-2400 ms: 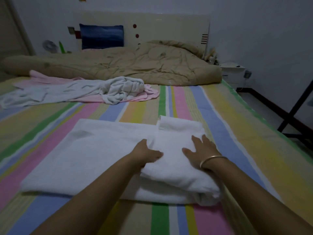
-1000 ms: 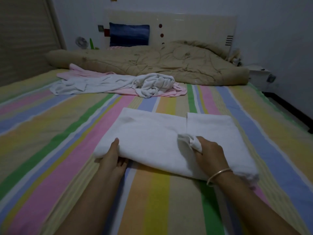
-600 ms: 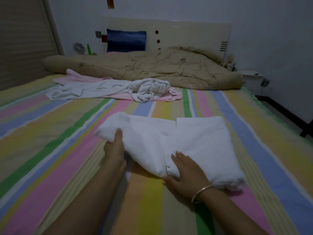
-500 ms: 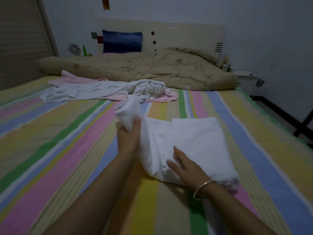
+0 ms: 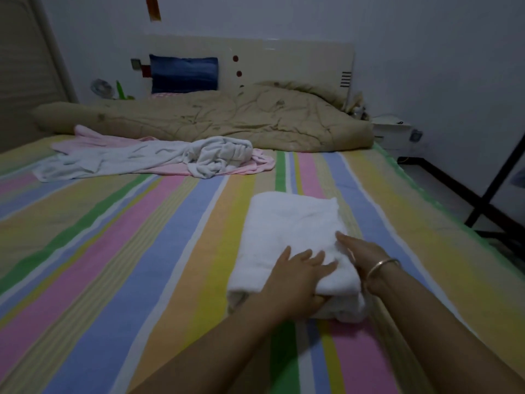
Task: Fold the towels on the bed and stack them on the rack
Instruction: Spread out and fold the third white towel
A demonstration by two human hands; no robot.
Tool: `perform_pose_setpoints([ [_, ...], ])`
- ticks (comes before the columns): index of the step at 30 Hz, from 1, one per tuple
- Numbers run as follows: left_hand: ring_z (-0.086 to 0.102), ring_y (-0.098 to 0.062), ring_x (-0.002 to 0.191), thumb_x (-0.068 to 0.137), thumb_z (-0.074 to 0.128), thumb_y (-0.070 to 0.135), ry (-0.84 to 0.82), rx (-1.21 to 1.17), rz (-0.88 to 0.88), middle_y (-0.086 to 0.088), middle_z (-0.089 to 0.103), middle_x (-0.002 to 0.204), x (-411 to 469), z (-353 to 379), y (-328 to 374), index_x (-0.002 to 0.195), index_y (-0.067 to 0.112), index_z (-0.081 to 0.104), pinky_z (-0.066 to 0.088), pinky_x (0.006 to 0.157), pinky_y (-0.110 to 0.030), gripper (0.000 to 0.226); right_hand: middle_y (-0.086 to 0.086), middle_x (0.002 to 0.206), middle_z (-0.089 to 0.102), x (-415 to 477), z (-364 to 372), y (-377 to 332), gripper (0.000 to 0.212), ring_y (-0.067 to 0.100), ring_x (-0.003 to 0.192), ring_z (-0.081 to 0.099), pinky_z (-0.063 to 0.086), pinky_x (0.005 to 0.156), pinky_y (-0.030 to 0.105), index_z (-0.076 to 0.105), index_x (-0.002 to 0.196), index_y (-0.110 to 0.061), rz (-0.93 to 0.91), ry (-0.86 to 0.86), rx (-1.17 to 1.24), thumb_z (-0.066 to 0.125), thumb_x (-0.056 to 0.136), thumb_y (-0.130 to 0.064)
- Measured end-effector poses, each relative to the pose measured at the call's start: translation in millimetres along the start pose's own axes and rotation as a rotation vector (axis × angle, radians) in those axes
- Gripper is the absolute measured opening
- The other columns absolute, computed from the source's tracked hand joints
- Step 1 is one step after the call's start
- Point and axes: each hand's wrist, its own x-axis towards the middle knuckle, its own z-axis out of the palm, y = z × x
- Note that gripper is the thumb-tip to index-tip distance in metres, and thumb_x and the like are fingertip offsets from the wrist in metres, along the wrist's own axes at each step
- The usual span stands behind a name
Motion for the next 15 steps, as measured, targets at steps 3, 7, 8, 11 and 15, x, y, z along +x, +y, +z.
perform_pose_setpoints([
  [3,0.025,-0.024,0.145,0.074,0.02,0.059,0.015,-0.047,-0.003,0.0,0.028,0.157,-3,-9,1,0.149,0.032,0.031,0.013,0.115,-0.045,0.081,0.019,0.138,0.048,3,6,-9,0.061,0.037,0.12,0.051,0.047,0.093,0.043,0.038,0.142,0.001,-0.177,0.068,-0.304,0.066,0.088,-0.011],
  [7,0.034,-0.012,0.14,0.092,0.041,0.062,0.057,-0.456,-0.108,0.008,0.04,0.151,-1,-37,-1,0.143,0.036,0.043,0.025,0.116,-0.034,0.057,0.017,0.129,0.055,5,1,-17,0.044,0.027,0.113,0.053,0.041,0.089,0.031,0.048,0.135,-0.002,-0.415,0.079,-0.459,0.055,0.092,0.0],
  [8,0.042,-0.012,0.134,0.092,0.037,0.061,0.153,-0.558,-0.171,0.008,0.049,0.144,0,-44,-6,0.137,0.034,0.052,0.032,0.112,-0.032,0.055,0.017,0.128,0.056,6,-2,-14,0.043,0.028,0.114,0.053,0.04,0.089,0.031,0.049,0.135,-0.003,-0.434,0.077,-0.476,0.055,0.092,-0.001],
  [11,0.04,-0.016,0.136,0.089,0.02,0.055,0.3,-0.248,-0.321,0.003,0.049,0.145,1,-35,-30,0.136,0.027,0.053,0.029,0.113,-0.032,0.064,0.014,0.132,0.055,12,-6,1,0.045,0.032,0.12,0.052,0.041,0.095,0.036,0.049,0.136,-0.007,-0.423,0.064,-0.575,0.057,0.091,-0.007],
  [15,0.023,-0.028,0.146,0.091,-0.008,0.063,-0.001,0.171,-0.357,-0.013,0.028,0.156,-19,19,-39,0.147,0.017,0.039,0.004,0.114,-0.048,0.087,0.009,0.139,0.047,25,-11,12,0.065,0.034,0.129,0.04,0.038,0.101,0.043,0.037,0.143,-0.02,-0.393,0.215,-0.923,0.064,0.086,-0.038],
])
